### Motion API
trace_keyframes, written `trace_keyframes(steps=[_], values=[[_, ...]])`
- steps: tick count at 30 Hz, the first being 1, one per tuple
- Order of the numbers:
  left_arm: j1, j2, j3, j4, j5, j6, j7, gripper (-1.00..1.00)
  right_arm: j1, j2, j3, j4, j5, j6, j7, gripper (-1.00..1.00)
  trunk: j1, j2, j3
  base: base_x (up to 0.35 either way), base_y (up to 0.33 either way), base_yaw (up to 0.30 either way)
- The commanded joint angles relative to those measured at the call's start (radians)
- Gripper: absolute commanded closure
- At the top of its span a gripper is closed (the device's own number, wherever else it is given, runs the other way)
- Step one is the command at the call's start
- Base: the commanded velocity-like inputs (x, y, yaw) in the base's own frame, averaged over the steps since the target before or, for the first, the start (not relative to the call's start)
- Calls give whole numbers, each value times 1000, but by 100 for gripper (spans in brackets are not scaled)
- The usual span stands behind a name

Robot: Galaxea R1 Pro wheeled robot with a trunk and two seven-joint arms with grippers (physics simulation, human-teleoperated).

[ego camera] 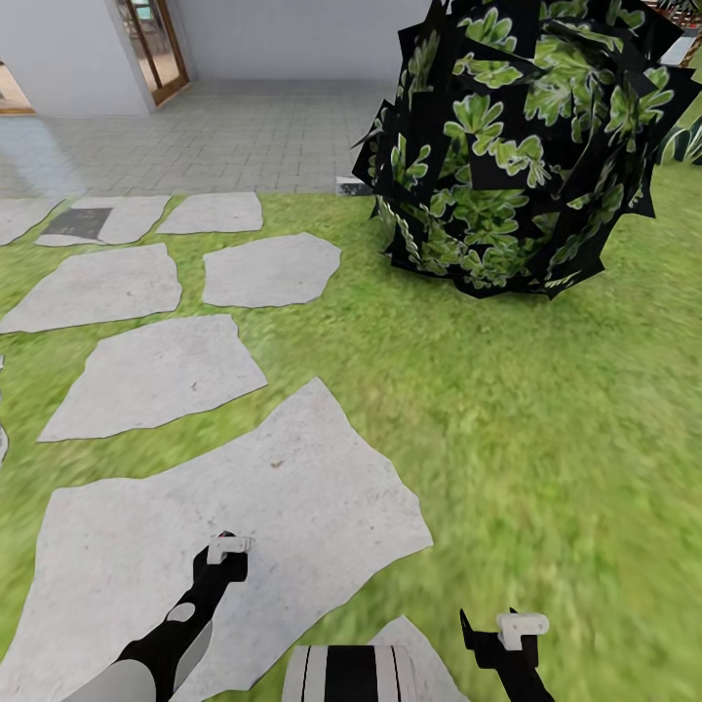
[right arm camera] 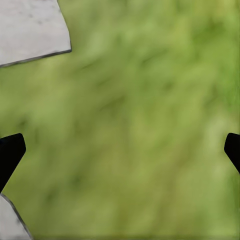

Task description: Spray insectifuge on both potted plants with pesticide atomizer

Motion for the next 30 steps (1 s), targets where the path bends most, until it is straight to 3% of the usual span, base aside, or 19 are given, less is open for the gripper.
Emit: trace_keyframes(steps=[1,6,30], values=[[0,0,-2,1,2,-3,-1,100,0,0,0,1,0,-3,0,-100,0,0,-1,0,0,0],[0,0,-2,1,0,-3,-1,100,0,0,0,1,0,-4,0,-100,0,0,-1,0,0,0],[0,0,-6,-1,-3,5,-1,100,0,0,0,1,1,-5,0,-100,-11,5,92,0,0,0]])
